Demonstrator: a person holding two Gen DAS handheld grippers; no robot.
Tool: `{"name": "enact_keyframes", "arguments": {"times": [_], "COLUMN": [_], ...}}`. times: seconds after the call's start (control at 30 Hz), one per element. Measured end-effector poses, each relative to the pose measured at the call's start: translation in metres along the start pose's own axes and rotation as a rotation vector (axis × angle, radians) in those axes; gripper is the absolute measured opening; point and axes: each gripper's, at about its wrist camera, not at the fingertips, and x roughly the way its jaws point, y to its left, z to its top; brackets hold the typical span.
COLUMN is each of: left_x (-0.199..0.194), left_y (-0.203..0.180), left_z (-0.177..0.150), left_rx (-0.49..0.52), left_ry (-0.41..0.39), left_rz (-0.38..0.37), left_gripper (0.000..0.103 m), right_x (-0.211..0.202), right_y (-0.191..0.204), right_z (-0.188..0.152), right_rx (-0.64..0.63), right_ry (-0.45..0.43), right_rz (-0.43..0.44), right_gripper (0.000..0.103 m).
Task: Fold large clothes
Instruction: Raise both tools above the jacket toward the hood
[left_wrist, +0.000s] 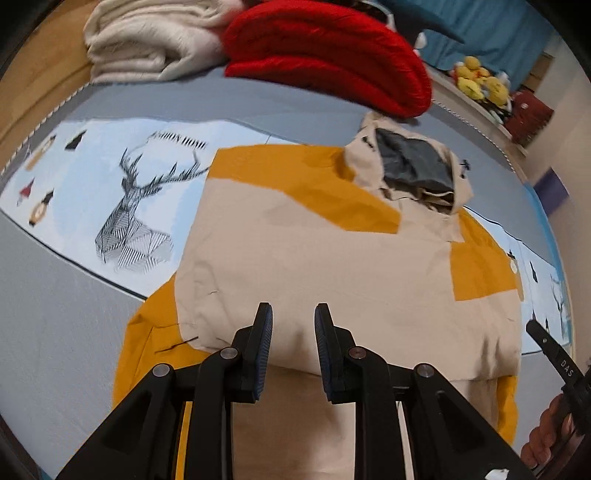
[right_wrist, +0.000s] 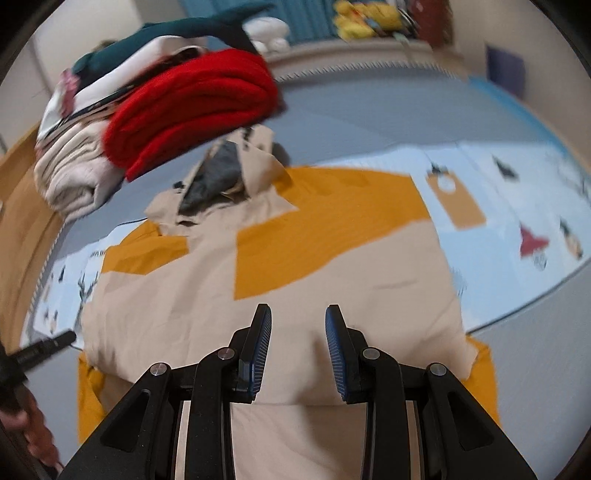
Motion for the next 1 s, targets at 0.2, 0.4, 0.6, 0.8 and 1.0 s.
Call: {"name": "enact_keyframes", "arguments": {"times": [0.2,0.4,0.6,0.8,1.0], "left_x": [-0.012,-0.029,-0.036,-0.036,-0.035], "left_y": [-0.013,-0.03,-0.049,-0.057,-0.061], "left_z": [-0.005,-0.011,-0.02,-0.023,-0.024], "left_rx": [0.038,0.082,0.146,0.158,0.168], "left_ry": [-0.038,-0.093,-0.135,-0.167,-0.215], "left_rz": [-0.039,-0.056,-0.04,-0.021,0.002], "left_gripper": [0.024,0.038,0.046,0.047,0.046], "right_x": [-0.016,-0.037,-0.057,-0.077,-0.085], "right_y": [0.025,0.033,0.038,0.034,0.03], "right_z": [-0.009,-0.016,-0.02,-0.021,-0.02], "right_rx": [-0.09,-0.117,-0.14,-0.147,-0.162], "right_ry": [-0.051,-0.082,-0.108,-0.144,-0.162], "right_rz": [-0.041,-0.051,-0.04,-0.027,-0.039], "right_gripper": [0.032,0.032,0.032,0.046,0.05]}}
